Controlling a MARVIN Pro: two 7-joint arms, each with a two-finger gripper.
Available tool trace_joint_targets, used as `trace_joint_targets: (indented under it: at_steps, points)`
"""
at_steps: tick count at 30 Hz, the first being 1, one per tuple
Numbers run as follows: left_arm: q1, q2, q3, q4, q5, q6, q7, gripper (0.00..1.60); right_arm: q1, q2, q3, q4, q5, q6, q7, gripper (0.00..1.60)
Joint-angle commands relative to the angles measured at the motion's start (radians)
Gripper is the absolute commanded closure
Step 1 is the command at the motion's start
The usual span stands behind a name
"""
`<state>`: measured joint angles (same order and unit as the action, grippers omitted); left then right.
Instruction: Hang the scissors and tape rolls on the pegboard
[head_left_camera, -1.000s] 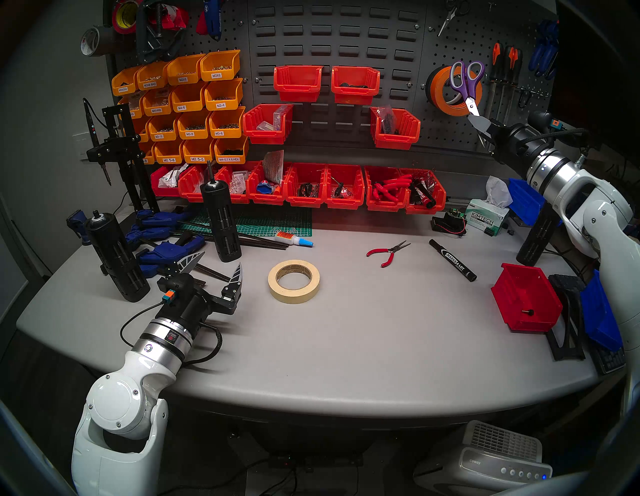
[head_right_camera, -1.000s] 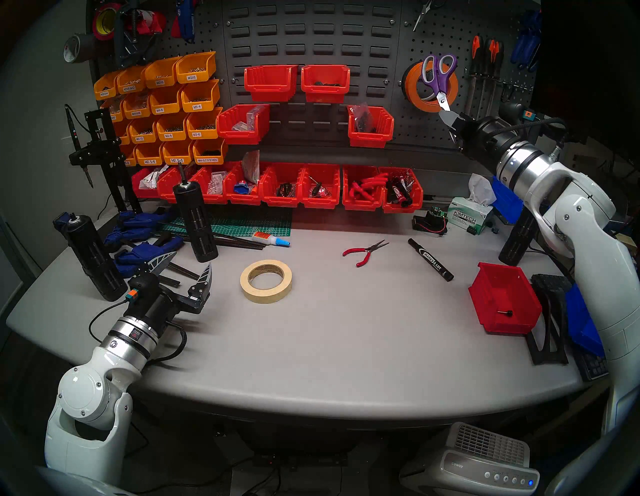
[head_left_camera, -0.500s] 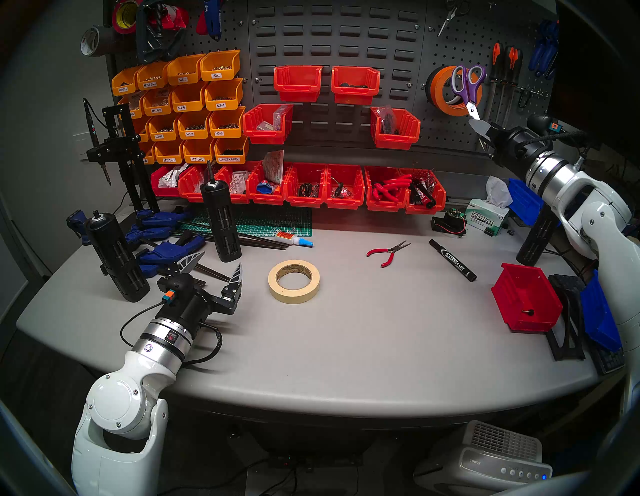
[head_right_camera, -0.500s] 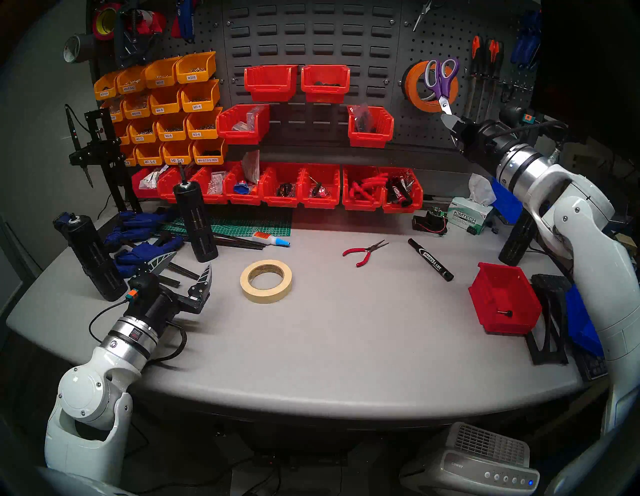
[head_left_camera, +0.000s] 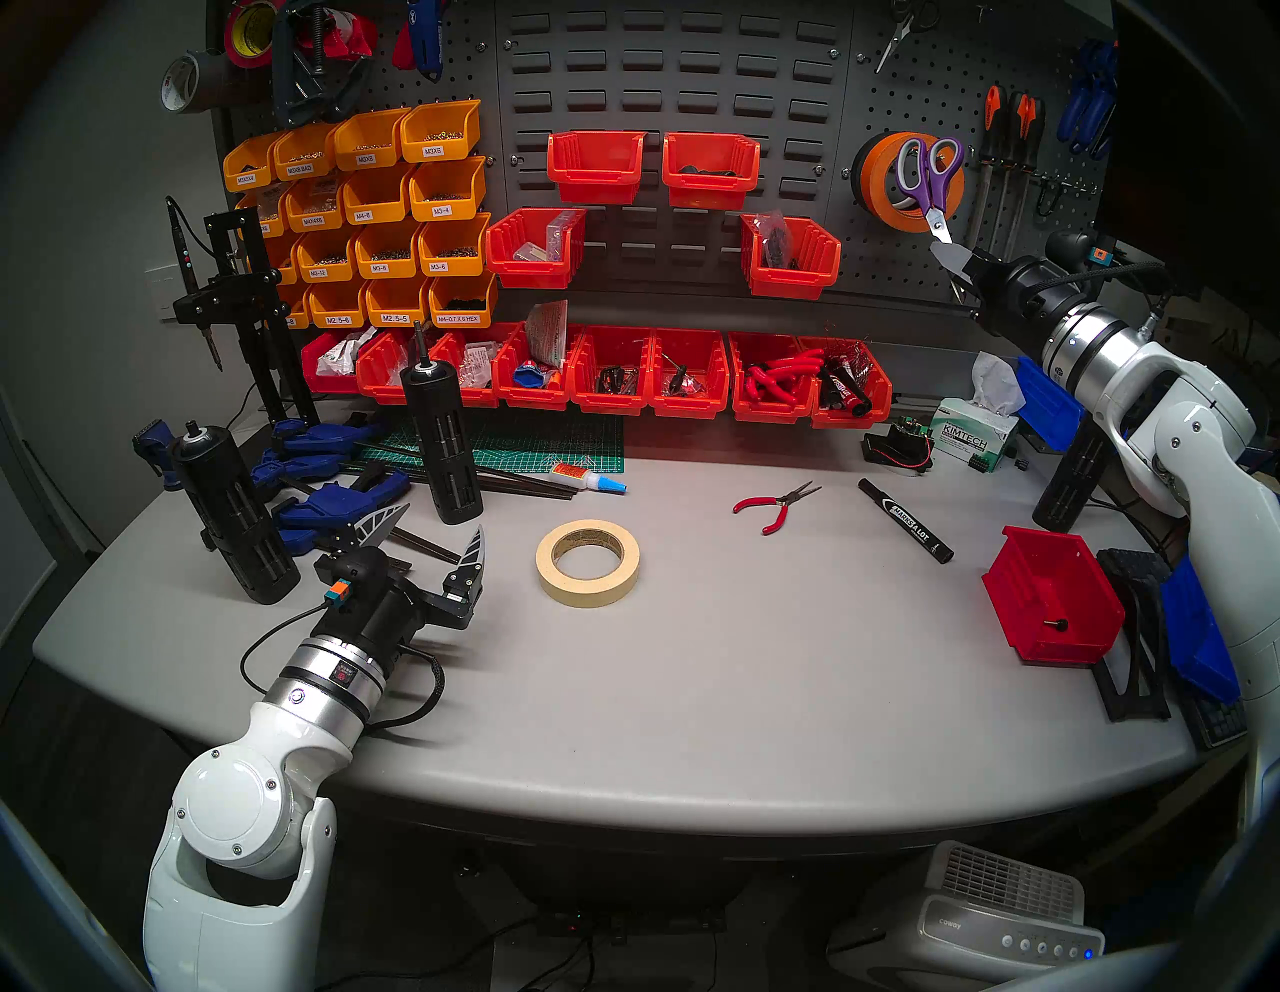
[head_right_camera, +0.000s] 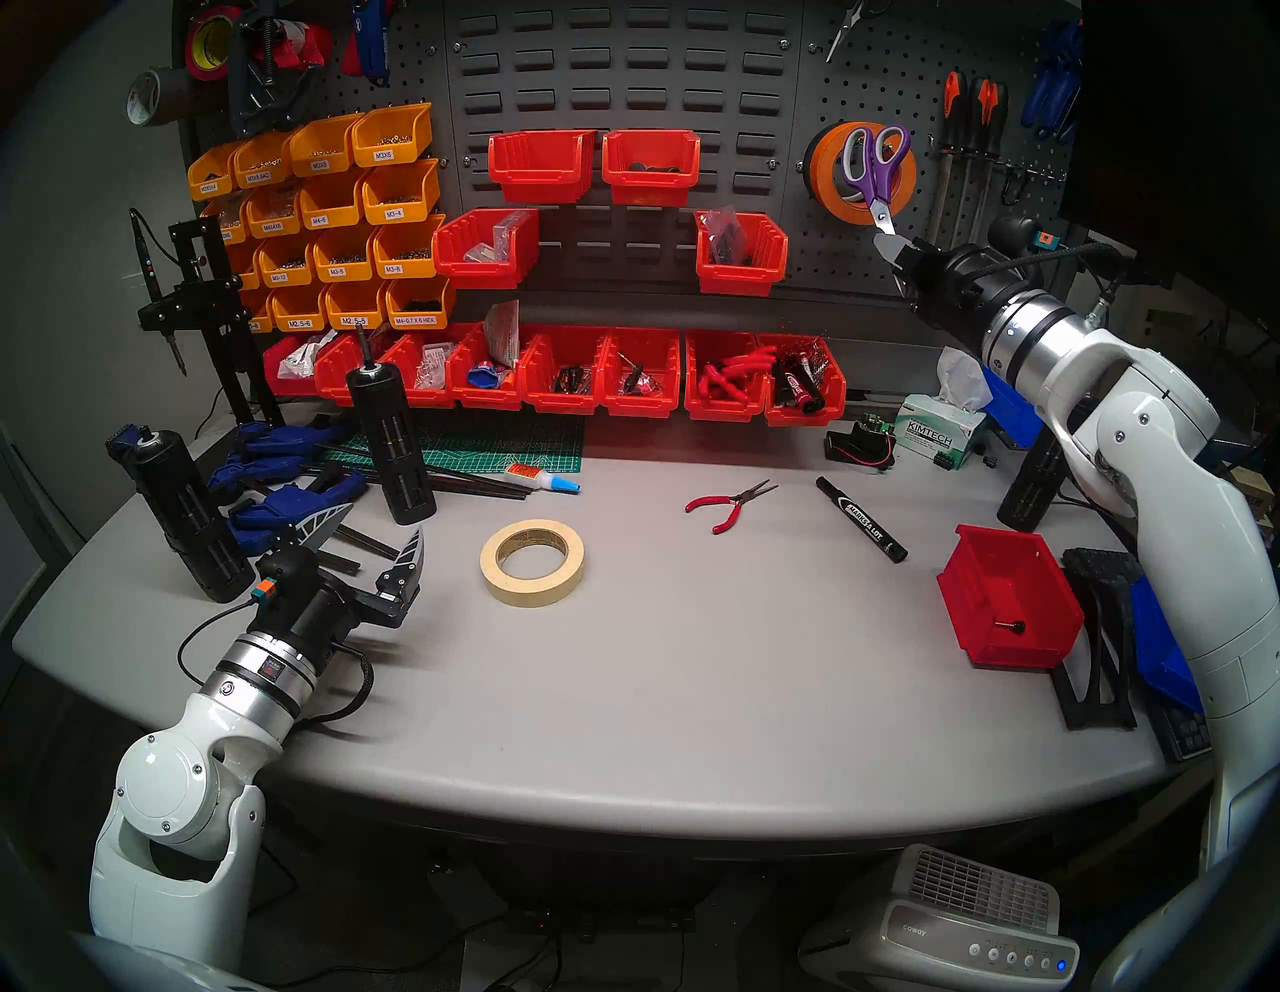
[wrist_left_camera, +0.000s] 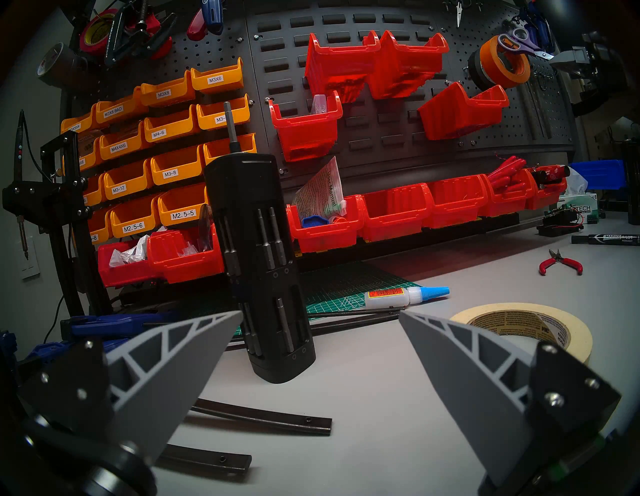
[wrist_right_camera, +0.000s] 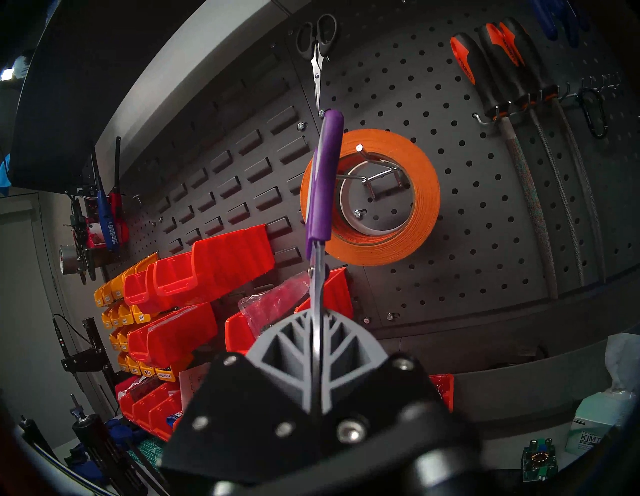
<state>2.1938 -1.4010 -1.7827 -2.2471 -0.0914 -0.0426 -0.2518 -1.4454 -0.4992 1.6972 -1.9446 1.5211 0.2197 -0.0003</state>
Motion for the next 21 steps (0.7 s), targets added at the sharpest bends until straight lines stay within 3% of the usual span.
trace_joint_targets:
  at_steps: [1,21]
  points:
    - [-0.001,0.0,0.002,-0.014,0.0,-0.007,-0.001,0.0,0.042,-0.004,0.031,0.002,0.013,-0.019,0.005,1.6]
    - [0.0,0.0,0.002,-0.014,0.0,-0.007,-0.001,0.0,0.034,-0.013,0.044,0.026,0.055,-0.01,-0.021,1.6]
